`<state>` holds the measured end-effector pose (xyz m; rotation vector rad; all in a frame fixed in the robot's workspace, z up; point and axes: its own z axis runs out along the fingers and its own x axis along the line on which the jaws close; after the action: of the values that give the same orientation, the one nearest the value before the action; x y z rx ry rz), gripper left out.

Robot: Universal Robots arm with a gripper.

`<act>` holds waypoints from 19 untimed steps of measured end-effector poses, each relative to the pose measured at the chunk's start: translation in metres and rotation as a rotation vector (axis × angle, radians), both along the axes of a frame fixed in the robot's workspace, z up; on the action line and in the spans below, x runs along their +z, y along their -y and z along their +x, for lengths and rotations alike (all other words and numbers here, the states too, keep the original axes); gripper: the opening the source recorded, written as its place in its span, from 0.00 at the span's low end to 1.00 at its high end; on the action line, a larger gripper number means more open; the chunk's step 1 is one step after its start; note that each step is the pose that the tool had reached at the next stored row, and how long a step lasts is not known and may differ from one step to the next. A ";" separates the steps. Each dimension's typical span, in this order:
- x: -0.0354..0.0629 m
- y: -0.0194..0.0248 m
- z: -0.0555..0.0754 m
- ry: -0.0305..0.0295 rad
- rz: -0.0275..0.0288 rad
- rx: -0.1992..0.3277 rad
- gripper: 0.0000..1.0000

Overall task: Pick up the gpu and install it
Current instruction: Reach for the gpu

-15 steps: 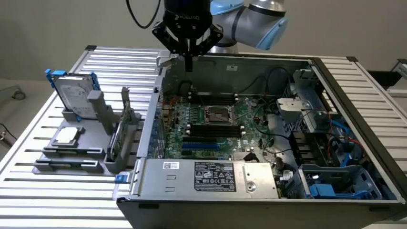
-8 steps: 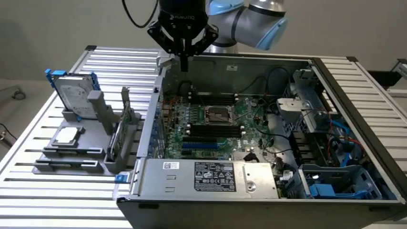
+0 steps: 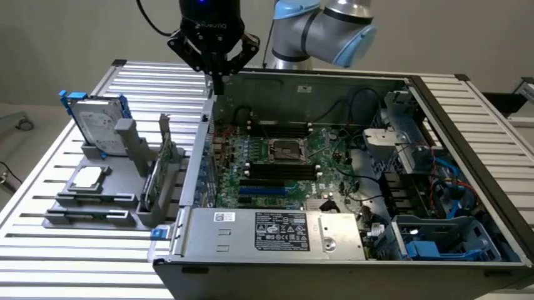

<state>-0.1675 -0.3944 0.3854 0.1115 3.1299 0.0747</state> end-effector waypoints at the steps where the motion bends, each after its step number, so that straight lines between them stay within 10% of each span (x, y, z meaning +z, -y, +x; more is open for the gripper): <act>1: -0.0008 -0.0005 -0.004 -0.0004 0.0000 0.000 0.11; 19: -0.0180 -0.0080 -0.086 -0.0072 -0.0019 0.000 0.11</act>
<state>-0.2540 -0.3864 0.3674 0.1119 3.1371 0.0714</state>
